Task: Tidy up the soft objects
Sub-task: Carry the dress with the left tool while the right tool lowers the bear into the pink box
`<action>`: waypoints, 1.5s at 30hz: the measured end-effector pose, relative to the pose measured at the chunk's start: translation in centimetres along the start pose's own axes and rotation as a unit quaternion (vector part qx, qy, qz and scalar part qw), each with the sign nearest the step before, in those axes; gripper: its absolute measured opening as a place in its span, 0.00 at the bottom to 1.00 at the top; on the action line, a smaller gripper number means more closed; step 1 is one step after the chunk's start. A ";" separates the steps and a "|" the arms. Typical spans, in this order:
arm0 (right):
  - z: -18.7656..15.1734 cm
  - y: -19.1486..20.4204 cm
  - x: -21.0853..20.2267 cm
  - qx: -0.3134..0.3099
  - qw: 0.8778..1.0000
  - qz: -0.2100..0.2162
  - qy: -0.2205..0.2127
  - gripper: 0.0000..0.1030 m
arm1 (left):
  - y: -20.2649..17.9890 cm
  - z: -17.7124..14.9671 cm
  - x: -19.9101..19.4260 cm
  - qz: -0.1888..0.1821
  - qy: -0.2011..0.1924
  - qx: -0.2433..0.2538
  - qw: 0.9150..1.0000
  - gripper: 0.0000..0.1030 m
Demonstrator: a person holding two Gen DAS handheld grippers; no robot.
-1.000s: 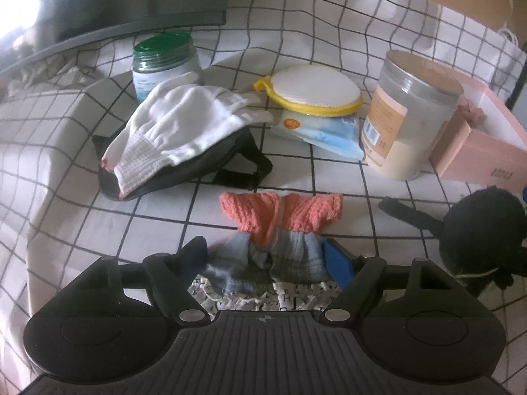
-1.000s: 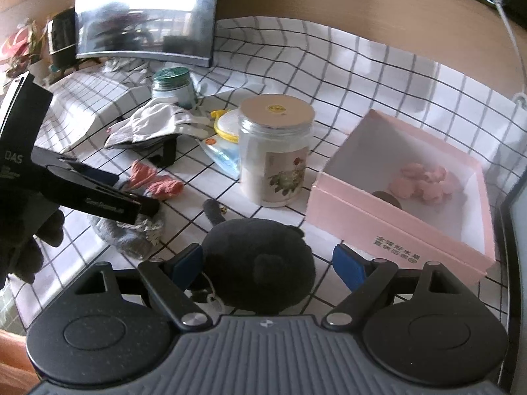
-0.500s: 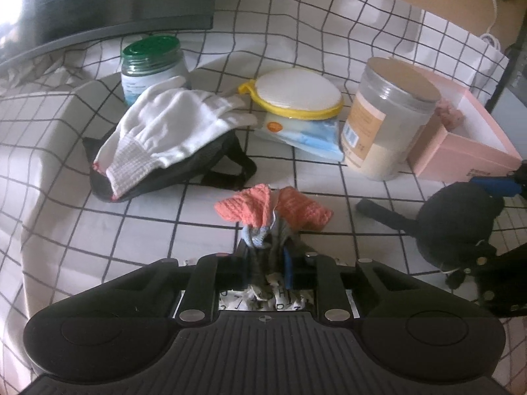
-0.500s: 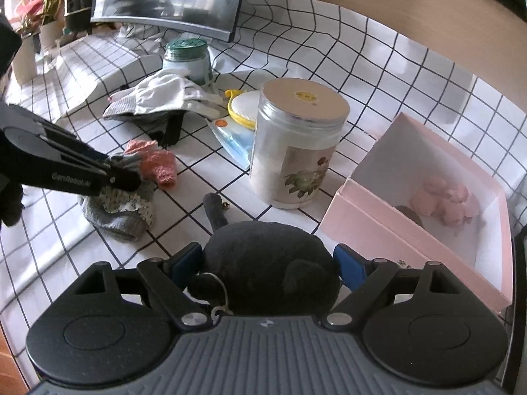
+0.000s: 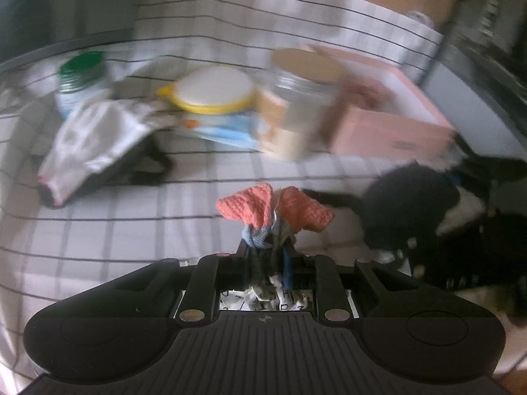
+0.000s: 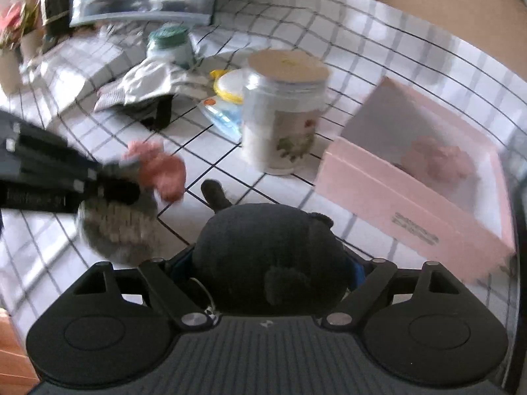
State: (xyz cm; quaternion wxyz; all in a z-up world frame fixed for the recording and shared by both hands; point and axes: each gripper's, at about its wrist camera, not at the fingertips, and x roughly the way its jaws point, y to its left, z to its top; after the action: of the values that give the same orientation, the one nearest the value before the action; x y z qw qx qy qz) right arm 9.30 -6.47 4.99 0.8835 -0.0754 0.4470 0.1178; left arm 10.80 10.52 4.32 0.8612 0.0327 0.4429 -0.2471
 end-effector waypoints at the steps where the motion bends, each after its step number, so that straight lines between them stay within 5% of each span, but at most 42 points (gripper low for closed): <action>1: -0.2 -0.3 -0.9 0.009 1.000 0.001 -0.003 0.83 | -0.7 -0.1 -0.2 -0.014 0.004 0.014 1.000 0.21; 8: -0.8 -3.4 -8.0 0.050 0.998 -0.037 -0.030 0.83 | -5.3 0.7 -0.4 -0.106 0.020 0.085 0.991 0.20; 14: 2.0 -6.8 -13.5 0.085 0.989 -0.086 -0.091 0.83 | -8.1 6.1 -2.4 -0.155 -0.044 0.127 0.979 0.20; 21: 6.6 -11.6 -16.6 0.143 0.972 -0.110 -0.154 0.83 | -8.9 13.0 -1.4 -0.142 -0.114 0.086 0.979 0.21; 25: 9.2 -14.5 -15.3 0.182 0.962 -0.117 -0.165 0.83 | -8.8 17.7 1.1 -0.143 -0.121 0.075 0.979 0.21; 30: 11.2 -17.6 -11.5 0.248 0.949 -0.099 -0.165 0.83 | -10.3 20.8 6.8 -0.142 -0.066 0.039 0.987 0.27; 36: 11.3 -21.0 -5.9 0.322 0.938 -0.045 -0.120 0.85 | -11.0 19.9 10.7 -0.077 -0.037 0.094 0.992 0.35; 39: 10.4 -22.1 -3.2 0.350 0.933 -0.028 -0.082 0.85 | -9.8 19.6 10.1 -0.102 -0.053 0.086 0.990 0.35; 45: 9.7 -22.9 -1.6 0.372 0.925 -0.035 -0.070 0.85 | -9.1 19.3 8.8 -0.130 -0.077 0.106 0.983 0.35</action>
State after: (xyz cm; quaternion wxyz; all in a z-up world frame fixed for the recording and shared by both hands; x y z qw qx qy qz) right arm 22.21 -26.33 12.66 0.8805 0.2516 0.3932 -0.0828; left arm 25.35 -6.29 10.65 0.8451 0.0471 0.3467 -0.4043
